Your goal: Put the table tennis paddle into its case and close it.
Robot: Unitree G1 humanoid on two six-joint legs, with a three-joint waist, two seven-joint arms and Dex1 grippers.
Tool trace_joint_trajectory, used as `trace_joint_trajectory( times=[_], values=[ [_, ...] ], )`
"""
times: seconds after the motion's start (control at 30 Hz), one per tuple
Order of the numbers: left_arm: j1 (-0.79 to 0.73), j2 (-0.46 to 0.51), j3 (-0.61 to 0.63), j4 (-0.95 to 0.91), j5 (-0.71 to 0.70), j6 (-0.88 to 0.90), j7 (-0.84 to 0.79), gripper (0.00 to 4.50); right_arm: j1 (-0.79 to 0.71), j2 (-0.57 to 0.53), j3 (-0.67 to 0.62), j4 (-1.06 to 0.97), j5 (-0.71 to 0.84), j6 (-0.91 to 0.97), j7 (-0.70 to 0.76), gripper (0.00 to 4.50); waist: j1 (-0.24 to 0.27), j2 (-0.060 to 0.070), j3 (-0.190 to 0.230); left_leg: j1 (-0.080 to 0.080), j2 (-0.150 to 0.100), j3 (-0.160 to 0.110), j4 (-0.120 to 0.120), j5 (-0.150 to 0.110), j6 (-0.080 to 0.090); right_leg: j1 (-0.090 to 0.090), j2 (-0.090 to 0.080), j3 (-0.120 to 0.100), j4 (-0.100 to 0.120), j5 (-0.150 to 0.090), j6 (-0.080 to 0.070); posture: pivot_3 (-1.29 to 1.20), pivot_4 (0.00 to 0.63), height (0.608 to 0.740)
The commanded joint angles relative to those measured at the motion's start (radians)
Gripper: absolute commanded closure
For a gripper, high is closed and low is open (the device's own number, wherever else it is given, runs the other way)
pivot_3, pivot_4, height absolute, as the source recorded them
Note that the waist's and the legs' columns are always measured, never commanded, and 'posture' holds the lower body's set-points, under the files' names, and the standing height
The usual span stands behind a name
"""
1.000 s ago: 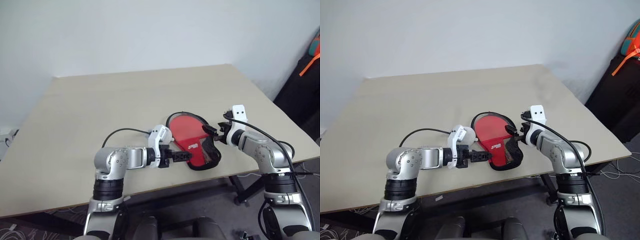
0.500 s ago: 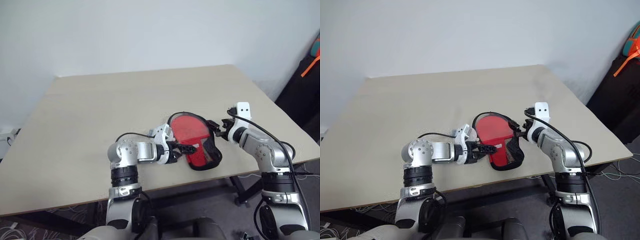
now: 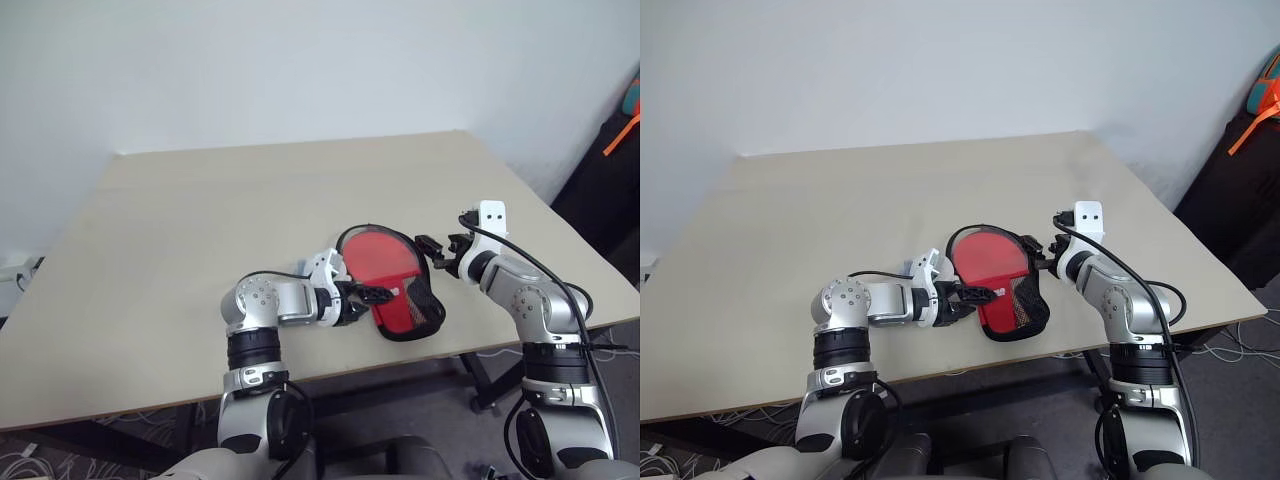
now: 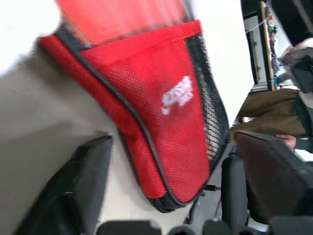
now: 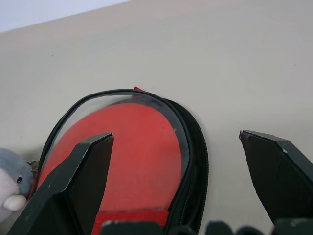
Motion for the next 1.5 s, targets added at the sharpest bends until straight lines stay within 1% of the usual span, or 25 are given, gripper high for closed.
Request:
trace_joint_trajectory(
  times=[0.03, 0.1, 0.13, 0.3, 0.33, 0.4, 0.5, 0.53, 0.77, 0.9, 0.97, 1.07, 1.1, 1.23, 1.3, 1.4, 1.5],
  values=[
    [-0.033, -0.12, -0.005, 0.058, 0.006, -0.001, 0.031, 1.69, -0.02, -0.002, -0.023, -0.022, -0.006, -0.025, -0.006, 0.0, 0.0, 0.0, 0.0, 0.0, 0.0, 0.0, 0.0, 0.0, 0.0, 0.0, 0.0, 0.0, 0.0, 0.0, 0.0, 0.0, 0.0, 0.74],
    [-0.035, -0.118, -0.003, 0.062, 0.001, -0.001, 0.039, 2.42, -0.019, -0.003, -0.024, -0.021, -0.007, -0.026, -0.008, 0.0, 0.0, 0.0, 0.0, 0.0, 0.0, 0.0, 0.0, 0.0, 0.0, 0.0, 0.0, 0.0, 0.0, 0.0, 0.0, 0.0, 0.0, 0.74],
    [-0.036, -0.12, 0.002, 0.069, 0.004, 0.0, 0.05, 2.68, -0.019, -0.003, -0.025, -0.021, -0.007, -0.026, -0.01, 0.0, 0.0, 0.0, 0.0, 0.0, -0.001, 0.0, 0.0, 0.0, 0.0, 0.0, 0.0, 0.0, 0.0, 0.0, 0.0, 0.0, 0.0, 0.74],
    [-0.042, -0.129, 0.018, 0.095, -0.011, -0.004, 0.068, 2.68, -0.014, -0.001, -0.031, -0.025, -0.007, -0.027, -0.017, 0.0, 0.0, 0.0, 0.0, 0.0, -0.001, 0.0, 0.0, 0.0, 0.0, 0.0, -0.001, 0.0, 0.0, 0.0, 0.001, 0.0, 0.0, 0.74],
    [-0.045, -0.133, 0.025, 0.101, -0.012, -0.011, 0.076, 2.85, -0.013, 0.0, -0.035, -0.025, -0.007, -0.027, -0.019, 0.0, 0.0, 0.0, 0.0, 0.0, -0.001, 0.0, 0.0, 0.0, 0.0, 0.0, -0.001, 0.0, 0.0, 0.0, 0.001, 0.0, 0.0, 0.74],
    [-0.047, -0.137, 0.035, 0.11, -0.023, -0.014, 0.078, 3.32, -0.012, 0.001, -0.041, -0.026, -0.004, -0.027, -0.021, 0.0, 0.0, 0.0, 0.0, 0.0, -0.001, 0.0, 0.0, 0.0, 0.0, 0.0, -0.001, 0.0, 0.0, 0.0, 0.001, 0.0, 0.0, 0.74],
    [-0.046, -0.136, 0.032, 0.106, -0.038, -0.005, 0.081, 4.37, -0.011, 0.0, -0.045, -0.028, -0.003, -0.027, -0.026, 0.0, -0.001, 0.0, 0.0, 0.0, -0.001, 0.0, 0.0, 0.0, 0.0, 0.0, -0.001, 0.0, 0.0, 0.0, 0.001, 0.0, 0.0, 0.74],
    [-0.046, -0.136, 0.033, 0.106, -0.041, -0.005, 0.084, 4.45, -0.012, 0.0, -0.047, -0.029, -0.002, -0.027, -0.027, 0.0, 0.0, 0.0, 0.0, 0.0, -0.001, 0.0, 0.0, 0.0, 0.0, 0.0, -0.001, 0.0, 0.0, 0.0, 0.001, 0.0, 0.0, 0.74],
    [-0.055, -0.14, 0.047, 0.123, -0.062, -0.035, 0.109, 4.45, -0.008, 0.003, -0.045, -0.035, -0.006, -0.03, -0.032, 0.0, -0.001, 0.0, 0.0, 0.0, -0.001, 0.0, 0.0, 0.0, 0.0, 0.0, -0.001, 0.0, 0.0, 0.0, 0.001, 0.0, 0.0, 0.74],
    [-0.062, -0.13, 0.068, 0.109, -0.086, 0.004, 0.118, 4.45, -0.007, 0.008, -0.041, -0.039, -0.007, -0.032, -0.034, 0.0, -0.001, 0.0, 0.0, 0.0, -0.001, 0.0, 0.0, 0.0, 0.0, 0.0, -0.001, 0.0, 0.0, 0.0, 0.001, 0.0, 0.0, 0.74],
    [-0.071, -0.106, 0.074, 0.102, -0.12, 0.04, 0.113, 4.45, -0.009, 0.011, -0.042, -0.037, -0.006, -0.034, -0.034, 0.0, -0.001, 0.0, 0.0, 0.0, -0.001, 0.0, 0.0, 0.0, 0.0, -0.001, -0.001, 0.0, 0.0, 0.0, 0.001, 0.0, 0.0, 0.74],
    [-0.068, -0.055, 0.039, 0.096, -0.181, 0.053, 0.121, 4.45, -0.01, 0.016, -0.036, -0.04, -0.007, -0.036, -0.034, 0.0, -0.001, 0.0, 0.0, -0.001, -0.001, 0.0, -0.001, 0.0, 0.0, -0.001, -0.001, 0.0, 0.0, 0.0, 0.001, 0.0, 0.0, 0.74],
    [-0.057, -0.022, 0.006, 0.085, -0.211, 0.053, 0.125, 4.45, -0.01, 0.017, -0.033, -0.042, -0.008, -0.037, -0.034, 0.0, -0.001, 0.0, 0.0, -0.001, -0.001, 0.0, -0.001, 0.0, 0.0, -0.001, -0.001, 0.0, 0.0, 0.0, 0.001, 0.0, 0.0, 0.74],
    [-0.005, 0.108, -0.114, 0.065, -0.412, 0.053, 0.168, 4.45, -0.015, 0.022, -0.032, -0.047, -0.006, -0.036, -0.035, 0.0, -0.002, 0.0, 0.0, -0.001, -0.001, 0.0, -0.001, 0.0, 0.0, -0.002, -0.001, 0.001, 0.0, 0.0, 0.001, 0.0, 0.0, 0.74],
    [0.024, 0.176, -0.187, 0.063, -0.526, 0.053, 0.208, 4.45, -0.015, 0.024, -0.031, -0.05, -0.007, -0.034, -0.035, 0.0, -0.006, 0.0, 0.0, -0.001, -0.001, 0.0, -0.002, 0.0, 0.0, -0.003, 0.0, 0.001, 0.001, 0.0, 0.002, 0.0, 0.0, 0.74],
    [0.067, 0.303, -0.312, 0.059, -0.708, 0.053, 0.27, 4.45, -0.013, 0.024, -0.025, -0.057, -0.013, -0.034, -0.033, 0.0, -0.008, 0.0, 0.0, -0.001, 0.0, 0.0, -0.003, 0.001, 0.002, -0.004, 0.0, 0.001, 0.001, 0.001, 0.003, 0.0, 0.0, 0.74],
    [0.092, 0.402, -0.37, 0.054, -0.869, 0.053, 0.325, 4.45, -0.011, 0.023, -0.022, -0.063, -0.018, -0.032, -0.031, 0.0, -0.007, 0.0, 0.0, -0.001, 0.0, -0.001, -0.004, 0.002, 0.003, -0.004, 0.0, 0.001, 0.001, 0.0, 0.003, 0.0, 0.0, 0.74]
  ],
)
